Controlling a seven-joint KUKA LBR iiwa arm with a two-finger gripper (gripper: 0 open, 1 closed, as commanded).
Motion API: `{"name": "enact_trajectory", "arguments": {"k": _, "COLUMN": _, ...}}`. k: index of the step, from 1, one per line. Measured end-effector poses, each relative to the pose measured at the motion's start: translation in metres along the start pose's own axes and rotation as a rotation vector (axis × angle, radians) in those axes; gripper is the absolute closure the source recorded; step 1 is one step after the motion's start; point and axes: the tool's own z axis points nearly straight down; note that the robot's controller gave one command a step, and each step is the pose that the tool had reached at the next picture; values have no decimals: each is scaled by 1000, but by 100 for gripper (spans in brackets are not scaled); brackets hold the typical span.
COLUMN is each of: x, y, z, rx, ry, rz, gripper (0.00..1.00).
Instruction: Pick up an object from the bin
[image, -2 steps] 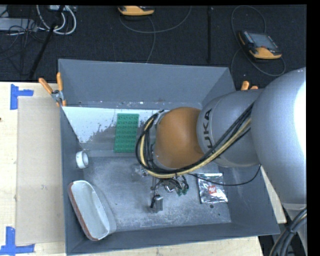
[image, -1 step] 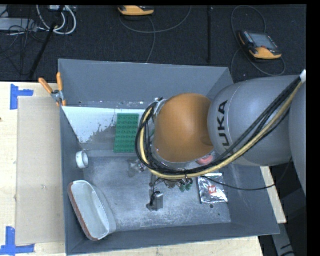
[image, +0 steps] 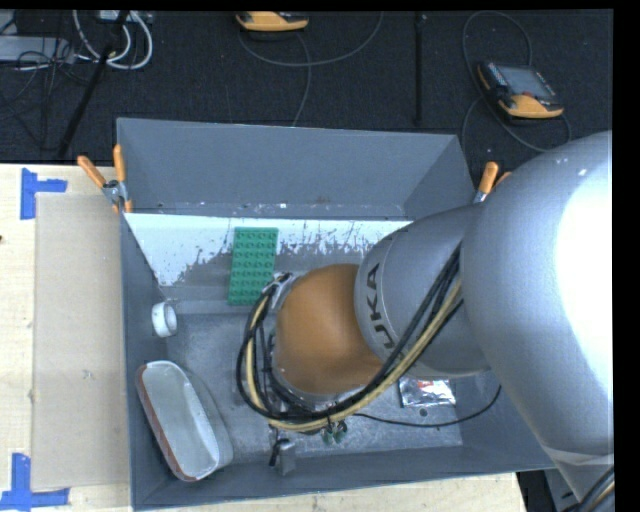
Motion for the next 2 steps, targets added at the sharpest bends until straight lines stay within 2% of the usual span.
{"name": "enact_trajectory", "arguments": {"k": 1, "x": -17, "y": 72, "z": -97, "rx": -1, "ry": 0, "rz": -292, "gripper": 0}}
{"name": "enact_trajectory", "arguments": {"k": 2, "x": -15, "y": 39, "z": -21, "rx": 0, "ry": -2, "rz": -364, "gripper": 0}}
